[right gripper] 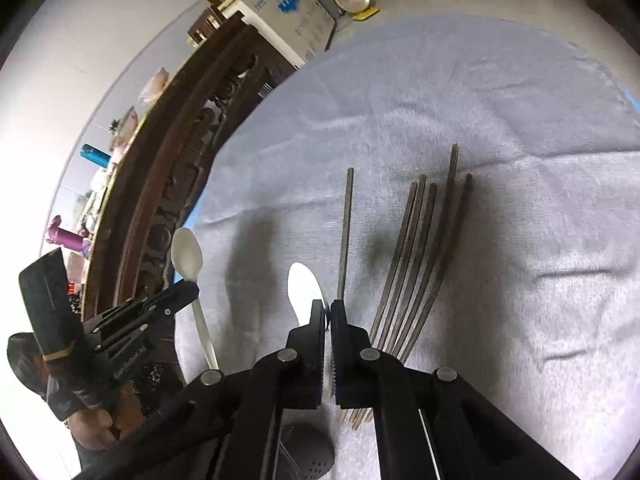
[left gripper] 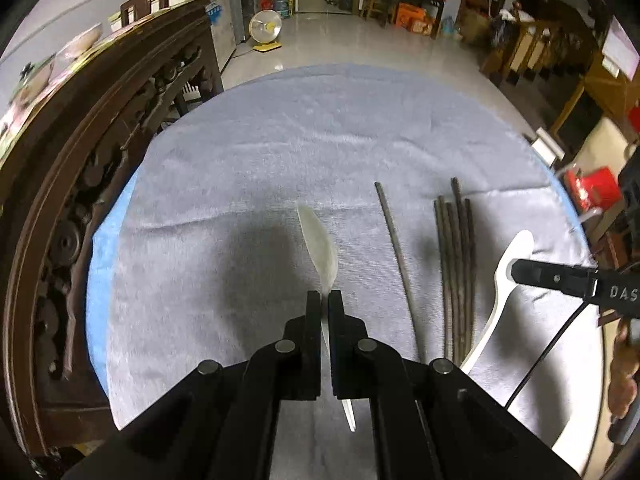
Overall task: Organize utensils
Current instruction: 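Lift both spoons and carry them to the black holder, lowering them in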
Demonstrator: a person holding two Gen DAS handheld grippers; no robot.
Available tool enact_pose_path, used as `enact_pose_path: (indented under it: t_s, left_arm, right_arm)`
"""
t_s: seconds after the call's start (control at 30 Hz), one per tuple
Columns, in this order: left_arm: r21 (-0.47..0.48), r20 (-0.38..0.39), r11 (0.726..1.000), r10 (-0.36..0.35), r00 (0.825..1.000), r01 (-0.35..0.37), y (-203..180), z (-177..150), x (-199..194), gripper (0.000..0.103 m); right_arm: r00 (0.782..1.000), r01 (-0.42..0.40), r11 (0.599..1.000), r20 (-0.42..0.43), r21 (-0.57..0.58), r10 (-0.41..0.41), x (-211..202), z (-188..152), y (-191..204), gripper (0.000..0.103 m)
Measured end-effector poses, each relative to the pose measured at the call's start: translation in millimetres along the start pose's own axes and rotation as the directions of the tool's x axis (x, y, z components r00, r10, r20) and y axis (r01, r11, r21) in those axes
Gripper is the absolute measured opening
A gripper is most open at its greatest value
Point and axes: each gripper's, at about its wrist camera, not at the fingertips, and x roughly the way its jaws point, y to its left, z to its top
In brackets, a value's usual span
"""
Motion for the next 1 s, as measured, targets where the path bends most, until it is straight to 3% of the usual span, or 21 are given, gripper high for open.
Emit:
enact_pose_path:
  t_s: [0.3, 0.57, 0.7, 1.0]
  left_arm:
    - [-0.111, 0.118, 0.988, -0.094, 0.989, 0.108, 10.6, -18.8, -50.6, 0.003]
    - [-0.155, 0.254, 0.968, -0.153, 0.955, 0.196, 6.1, -49.7, -90.5, 0.003]
    - [-0.135, 0.279, 0.970, -0.158, 0.947, 0.202, -6.8, -68.3, -90.4, 0.003]
    - [-0.082, 0.328, 0.983, -0.130, 0.936, 0.165, -28.3, -112.9, -70.3, 0.003]
  right_arm:
    - [0.992, -0.057, 0.998, 0.112, -0.029, 0.060, -50.5, -22.4, 17.4, 0.003]
    - [0.973, -0.085, 0.990, 0.207, -0.114, 0.107, -95.1, -56.2, 49.4, 0.003]
    - [0.969, -0.081, 0.985, 0.218, -0.152, 0.113, -96.1, -77.9, 61.2, 0.004]
    - [0.978, 0.015, 0.976, 0.207, -0.218, 0.031, -68.5, -123.2, 68.4, 0.004]
